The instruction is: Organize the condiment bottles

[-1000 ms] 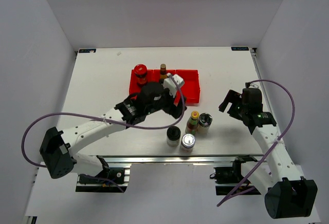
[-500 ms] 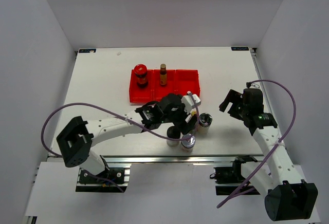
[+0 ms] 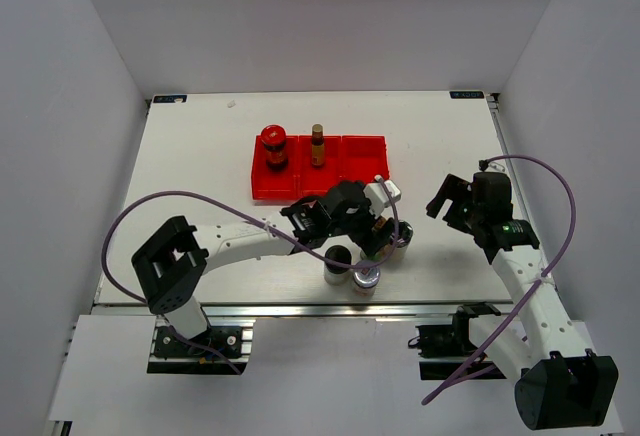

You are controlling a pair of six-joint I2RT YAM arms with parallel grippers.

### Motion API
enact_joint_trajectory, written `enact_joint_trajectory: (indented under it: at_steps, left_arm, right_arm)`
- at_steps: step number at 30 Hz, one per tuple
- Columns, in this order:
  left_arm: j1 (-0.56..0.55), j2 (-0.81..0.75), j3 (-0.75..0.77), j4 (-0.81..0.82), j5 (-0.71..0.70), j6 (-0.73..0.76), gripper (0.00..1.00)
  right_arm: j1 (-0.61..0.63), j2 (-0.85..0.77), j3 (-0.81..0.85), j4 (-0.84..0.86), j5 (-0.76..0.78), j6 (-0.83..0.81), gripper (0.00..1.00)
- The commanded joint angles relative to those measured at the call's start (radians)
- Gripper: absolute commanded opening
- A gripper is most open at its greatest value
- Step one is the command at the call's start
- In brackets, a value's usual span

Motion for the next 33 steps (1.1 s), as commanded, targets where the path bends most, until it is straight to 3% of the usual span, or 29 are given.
enact_joint_trajectory:
  at_steps: [1, 9, 10, 15, 17, 26, 33]
  left_arm:
    - [-0.009, 0.006, 0.026, 0.034, -0.008, 0.01, 0.98]
    - [-0.009, -0.016, 0.015, 0.071, -0.02, 0.011, 0.72]
    - [-0.009, -0.019, 0.013, 0.071, -0.021, 0.011, 0.64]
    - [-0.009, -0.057, -0.01, 0.092, -0.04, 0.008, 0.52]
    - [-0.009, -0.082, -0.007, 0.086, -0.084, 0.002, 0.42]
    - [0.003, -0.126, 0.093, 0.005, -0.36, 0.016, 0.39]
    - [0.135, -0.143, 0.153, -0.014, -0.394, -0.012, 0.4]
  right_arm:
    - [-0.005, -0.004, -0.006, 0.019, 0.005, -0.017, 0.89]
    - [-0.005, -0.012, -0.014, 0.025, 0.005, -0.02, 0.89]
    - [-0.005, -0.012, -0.014, 0.026, 0.004, -0.02, 0.89]
    - [-0.005, -0.014, -0.014, 0.028, 0.005, -0.022, 0.89]
    - [-0.005, -0.014, -0.014, 0.028, 0.005, -0.022, 0.89]
    - [-0.005, -0.012, -0.017, 0.031, 0.002, -0.02, 0.89]
    - [-0.003, -0.009, -0.021, 0.04, 0.004, -0.02, 0.89]
